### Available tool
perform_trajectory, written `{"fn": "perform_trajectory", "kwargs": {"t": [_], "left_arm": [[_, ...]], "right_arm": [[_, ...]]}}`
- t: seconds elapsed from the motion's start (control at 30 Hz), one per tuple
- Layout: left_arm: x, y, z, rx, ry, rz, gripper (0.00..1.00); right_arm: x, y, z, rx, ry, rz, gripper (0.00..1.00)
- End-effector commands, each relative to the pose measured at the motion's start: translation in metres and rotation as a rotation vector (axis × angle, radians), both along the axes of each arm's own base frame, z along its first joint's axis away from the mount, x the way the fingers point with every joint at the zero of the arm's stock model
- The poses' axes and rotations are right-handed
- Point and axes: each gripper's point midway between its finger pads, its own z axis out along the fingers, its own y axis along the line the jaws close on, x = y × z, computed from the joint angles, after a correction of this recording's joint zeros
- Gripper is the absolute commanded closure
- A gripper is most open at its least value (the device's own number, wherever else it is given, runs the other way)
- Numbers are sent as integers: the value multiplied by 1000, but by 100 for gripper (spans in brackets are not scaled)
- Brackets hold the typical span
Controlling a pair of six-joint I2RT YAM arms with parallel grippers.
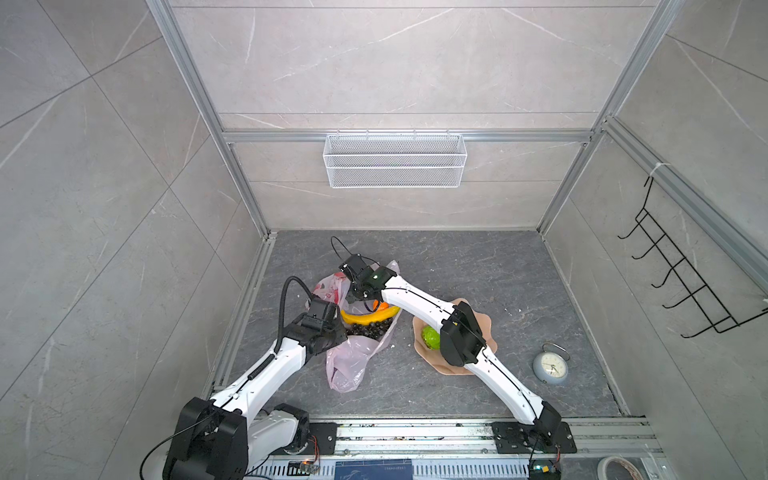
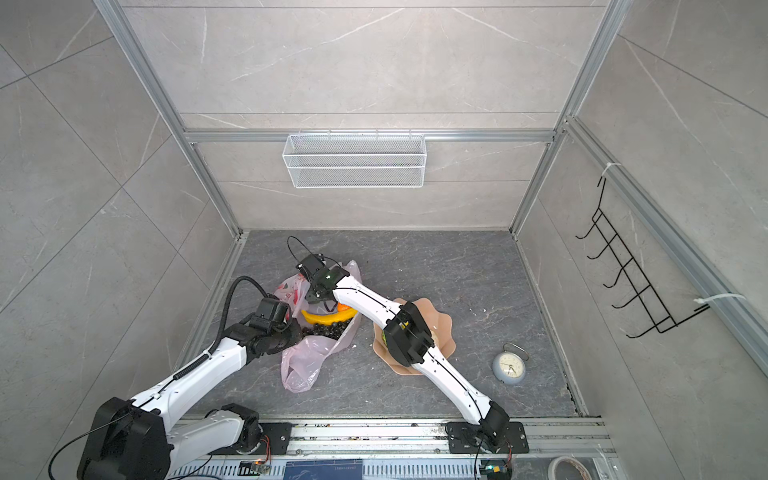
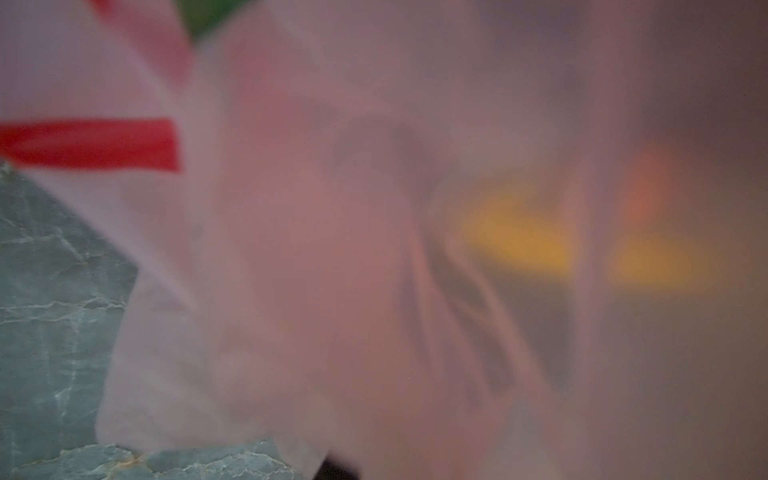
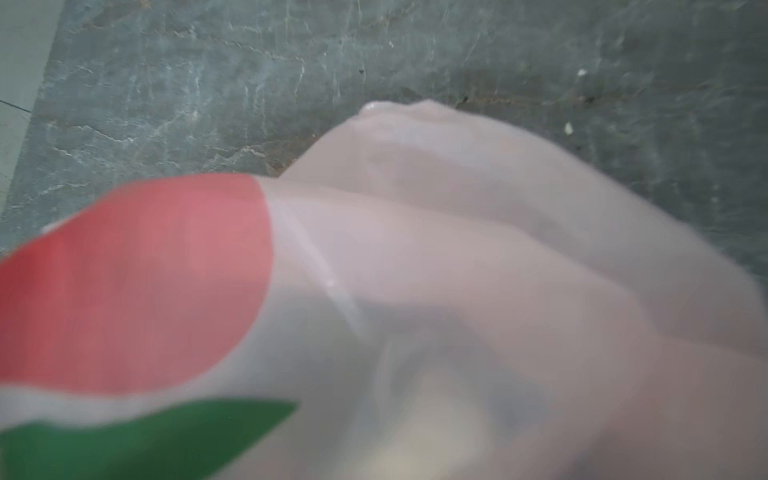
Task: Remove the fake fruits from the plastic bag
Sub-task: 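Reach the right gripper into the bag and grasp the dark green fruit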
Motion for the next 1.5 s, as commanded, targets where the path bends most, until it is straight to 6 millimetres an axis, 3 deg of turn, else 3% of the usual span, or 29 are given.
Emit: {"fn": "perform_trajectory", "kwargs": {"t": [0.0,0.2,0.33,0.63,0.93,1.07,1.3,1.47], "left_arm": [[2,-3,0,-14,-12,-19,88],[2,-4,-5,-18,-2,-18,88],[2,-4,-5,-22,-2,-18,88],[3,-5,-3,-22,-7,-16,88],[2,-3,0,-14,-11,-15,88],[1,-2,-1,-9,-10,-16,88],[3,-3,1,-13,-15,-13,88],[3,-3,4,-21,-24,-10,88]], "right_arm": [[-1,3,-10,11,26,-5,6],[4,2,-20,-11,24,-24,5],[2,-3,-26,-44,36,-19,13],[-2,-1,11,-24,-20,16,28],[-4,0,20,-39,-48,37,44],[-11,3,34,-45,-70,57,44],[-39,-1,73,-80,-129,109,44],[-57,-19,77,-54,-119,95,43]]}}
